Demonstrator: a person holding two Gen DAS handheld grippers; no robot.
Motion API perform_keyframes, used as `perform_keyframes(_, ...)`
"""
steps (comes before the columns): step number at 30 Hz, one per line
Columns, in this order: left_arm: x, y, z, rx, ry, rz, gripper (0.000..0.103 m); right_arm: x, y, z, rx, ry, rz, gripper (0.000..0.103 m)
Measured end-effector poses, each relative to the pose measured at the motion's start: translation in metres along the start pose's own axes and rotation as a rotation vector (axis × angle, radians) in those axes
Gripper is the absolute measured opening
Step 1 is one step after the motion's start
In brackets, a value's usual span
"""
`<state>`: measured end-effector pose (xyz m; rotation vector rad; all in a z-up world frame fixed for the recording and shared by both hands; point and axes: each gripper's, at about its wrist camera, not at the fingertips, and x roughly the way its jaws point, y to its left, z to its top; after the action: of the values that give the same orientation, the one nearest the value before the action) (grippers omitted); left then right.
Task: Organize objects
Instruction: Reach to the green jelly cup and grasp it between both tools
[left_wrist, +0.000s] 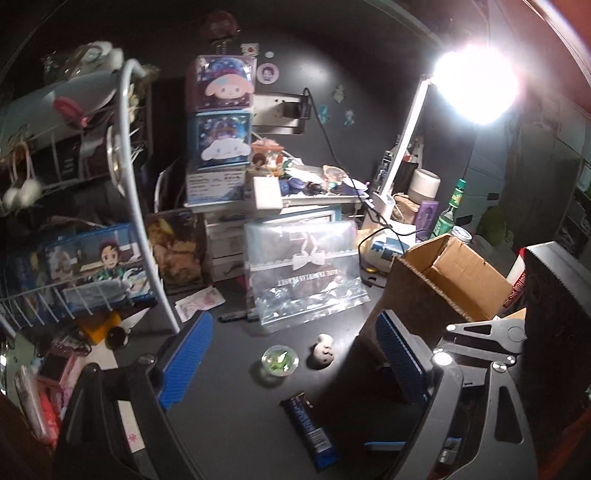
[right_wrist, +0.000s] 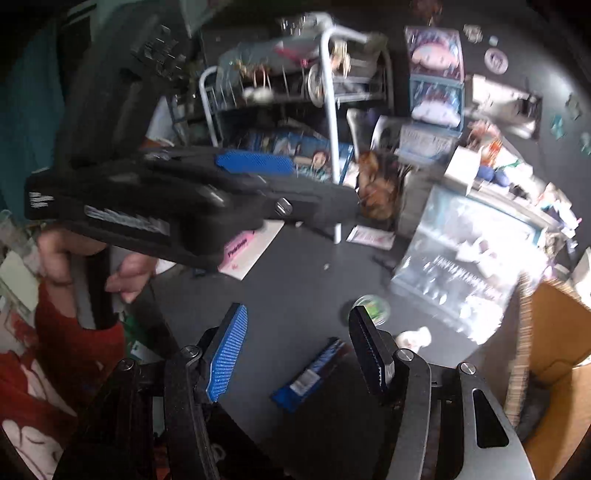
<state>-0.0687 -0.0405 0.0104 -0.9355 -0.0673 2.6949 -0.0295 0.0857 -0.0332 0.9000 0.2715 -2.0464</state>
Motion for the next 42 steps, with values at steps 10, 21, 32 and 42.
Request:
perform_keyframes(10, 0.026, 0.057, -0.058, -0.094, 0.072, 0.029, 0.088, 0.109, -0.040, -0.022, 0.141, 0.088, -0.170, 0.054)
perform_keyframes(21, 0.043, 0.081, -0.069, -0.139, 0.105, 0.012, 0.088, 0.158, -0.075, -0.015, 0.142, 0.142, -0.271, 0.054)
perform_keyframes(32, 0.049, 0.082, -0.068, -0.139, 0.120, 0.006, 0.088, 0.166, -0.078, -0.016, 0.127, 0.156, -0.295, 0.042)
perform_keyframes(42, 0.038, 0.056, -0.064, -0.121, 0.149, -0.132, 0.087, 0.102, -0.026, -0.001, 0.051, 0.043, -0.127, 0.042)
